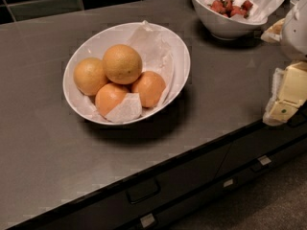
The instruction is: Pick orange from white bowl
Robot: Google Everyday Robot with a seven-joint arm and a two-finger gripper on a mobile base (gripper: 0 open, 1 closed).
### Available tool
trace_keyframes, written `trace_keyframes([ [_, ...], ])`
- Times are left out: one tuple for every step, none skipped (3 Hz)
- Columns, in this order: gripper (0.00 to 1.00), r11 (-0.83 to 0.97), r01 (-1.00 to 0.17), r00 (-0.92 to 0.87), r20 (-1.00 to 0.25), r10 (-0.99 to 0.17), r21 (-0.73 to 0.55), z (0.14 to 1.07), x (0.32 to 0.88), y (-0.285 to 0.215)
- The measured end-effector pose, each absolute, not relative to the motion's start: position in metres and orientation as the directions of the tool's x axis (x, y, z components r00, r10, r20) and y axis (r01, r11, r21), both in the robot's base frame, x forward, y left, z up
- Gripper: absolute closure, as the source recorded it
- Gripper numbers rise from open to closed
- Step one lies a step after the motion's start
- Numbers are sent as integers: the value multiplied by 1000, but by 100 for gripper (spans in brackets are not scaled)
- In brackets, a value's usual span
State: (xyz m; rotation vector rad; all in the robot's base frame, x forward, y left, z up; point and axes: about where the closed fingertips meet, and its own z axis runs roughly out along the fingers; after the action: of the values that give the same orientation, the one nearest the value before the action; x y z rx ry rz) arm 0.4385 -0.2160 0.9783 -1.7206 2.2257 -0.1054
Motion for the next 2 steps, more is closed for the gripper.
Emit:
trace_keyframes([
  [0,267,-929,-215,-211,-954,-258,980,440,-214],
  [0,228,-935,-167,-230,-959,-271,986,453,-192],
])
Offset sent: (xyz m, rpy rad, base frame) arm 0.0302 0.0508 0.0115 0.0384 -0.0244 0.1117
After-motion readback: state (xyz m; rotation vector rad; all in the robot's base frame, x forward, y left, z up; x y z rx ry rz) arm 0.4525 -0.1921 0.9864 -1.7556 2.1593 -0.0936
